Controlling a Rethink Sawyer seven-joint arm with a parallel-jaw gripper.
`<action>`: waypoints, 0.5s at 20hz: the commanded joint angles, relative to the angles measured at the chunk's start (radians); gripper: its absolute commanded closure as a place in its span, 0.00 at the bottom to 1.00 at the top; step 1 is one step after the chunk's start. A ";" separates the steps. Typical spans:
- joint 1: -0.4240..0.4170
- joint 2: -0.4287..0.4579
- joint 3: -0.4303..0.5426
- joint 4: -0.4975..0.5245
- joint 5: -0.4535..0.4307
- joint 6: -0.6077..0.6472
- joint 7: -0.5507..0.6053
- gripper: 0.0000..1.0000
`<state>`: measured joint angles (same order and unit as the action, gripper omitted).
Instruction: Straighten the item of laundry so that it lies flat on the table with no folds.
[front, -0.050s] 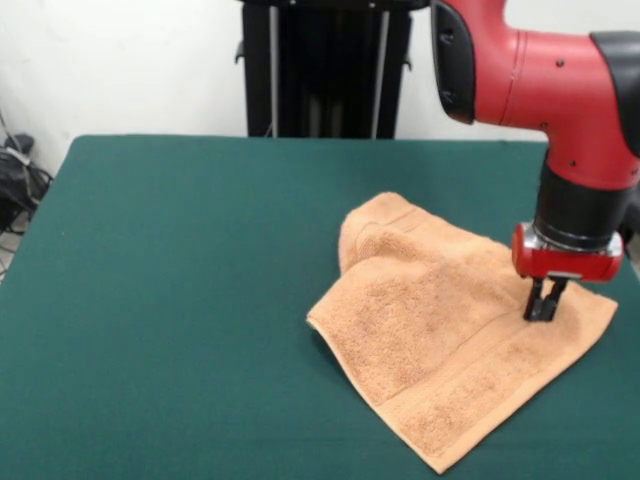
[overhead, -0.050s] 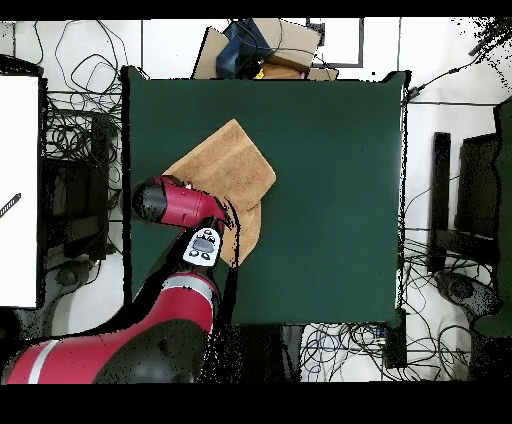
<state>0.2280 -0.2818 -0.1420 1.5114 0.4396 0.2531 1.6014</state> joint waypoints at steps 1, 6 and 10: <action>0.042 0.121 0.138 0.035 0.040 -0.021 0.255 1.00; 0.062 0.128 0.116 -0.001 0.052 0.016 0.260 1.00; 0.099 0.141 0.079 -0.038 0.070 0.055 0.274 1.00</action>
<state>0.2542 -0.2721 -0.1639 1.5011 0.4624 0.2535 1.6014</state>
